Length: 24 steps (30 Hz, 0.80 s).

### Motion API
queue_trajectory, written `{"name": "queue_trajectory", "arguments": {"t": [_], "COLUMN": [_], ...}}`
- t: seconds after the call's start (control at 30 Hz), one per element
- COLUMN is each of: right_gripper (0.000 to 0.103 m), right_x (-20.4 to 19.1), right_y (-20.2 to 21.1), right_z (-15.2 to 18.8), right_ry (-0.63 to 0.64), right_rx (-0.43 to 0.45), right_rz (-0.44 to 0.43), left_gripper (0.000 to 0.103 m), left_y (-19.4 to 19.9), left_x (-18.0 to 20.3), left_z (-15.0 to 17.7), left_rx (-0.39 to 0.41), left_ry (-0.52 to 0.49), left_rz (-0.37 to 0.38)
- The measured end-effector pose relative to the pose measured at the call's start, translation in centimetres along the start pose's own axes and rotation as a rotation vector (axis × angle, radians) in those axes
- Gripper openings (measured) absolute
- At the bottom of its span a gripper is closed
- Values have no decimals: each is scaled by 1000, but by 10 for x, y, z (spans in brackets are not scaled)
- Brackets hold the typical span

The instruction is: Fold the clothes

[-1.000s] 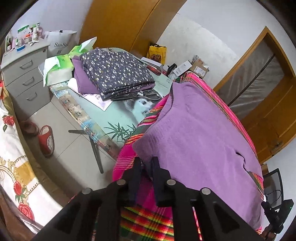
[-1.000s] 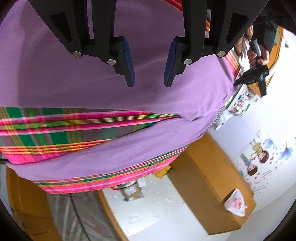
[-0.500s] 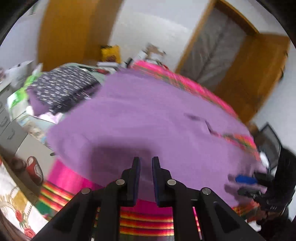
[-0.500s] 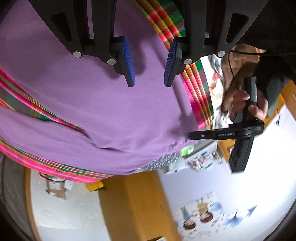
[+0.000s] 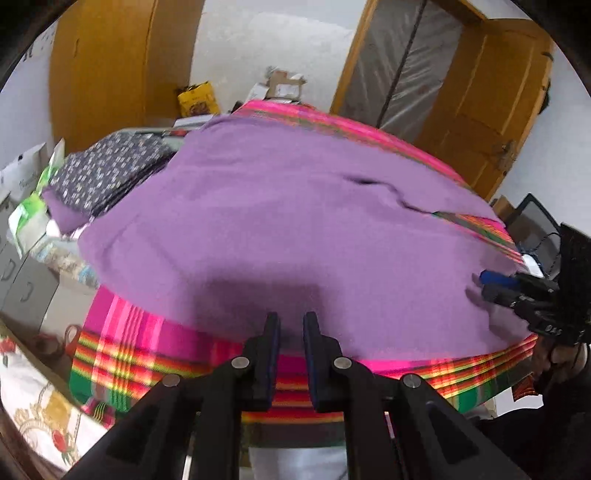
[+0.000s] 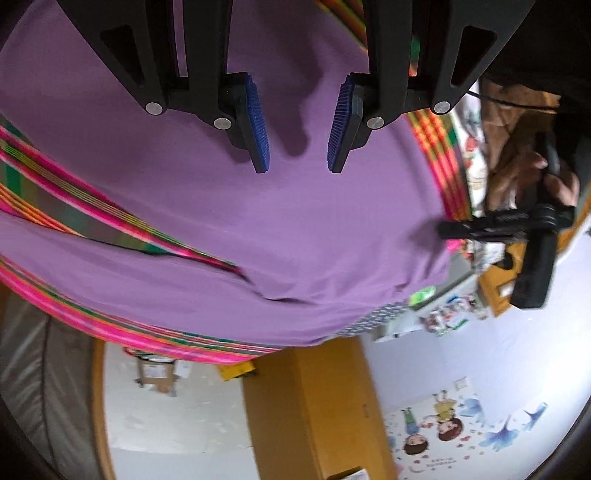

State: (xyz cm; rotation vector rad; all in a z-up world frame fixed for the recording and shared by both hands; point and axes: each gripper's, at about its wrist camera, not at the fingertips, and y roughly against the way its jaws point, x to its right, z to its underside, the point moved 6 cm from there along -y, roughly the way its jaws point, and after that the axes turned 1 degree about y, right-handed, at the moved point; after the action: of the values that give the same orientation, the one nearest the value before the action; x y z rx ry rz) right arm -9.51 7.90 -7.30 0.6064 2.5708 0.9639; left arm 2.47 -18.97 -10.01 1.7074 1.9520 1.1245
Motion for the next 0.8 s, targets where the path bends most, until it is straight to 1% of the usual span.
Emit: {"name": "queue_trajectory", "arguments": {"t": [0.1,0.23,0.43,0.57,0.67,0.8], "right_gripper": [34,34,34,34,34,34], "right_x": [19,46,102,128,133,127], "right_y": [11,31,71,99,107,97], "right_z": [11,28,63,82,82,65], "right_ry": [-43,-114,-247,-324,-337,-298], "right_rx": [10,34,45,65,82,101], "right_rz": [45,108,259,325,358,349], "left_gripper": [12,12,12,12,12,12], "left_y": [-3,-11,-25,-28,-29,-34], "left_x": [14,32,59,73,83,95], "left_z": [-4,-5,-4,0,3,9], "left_rx": [4,-17,-52,-66,-73,-88], "left_ry": [-16,-50,-103,-129,-144,-168], "left_rz": [42,76,124,151,169,184]}}
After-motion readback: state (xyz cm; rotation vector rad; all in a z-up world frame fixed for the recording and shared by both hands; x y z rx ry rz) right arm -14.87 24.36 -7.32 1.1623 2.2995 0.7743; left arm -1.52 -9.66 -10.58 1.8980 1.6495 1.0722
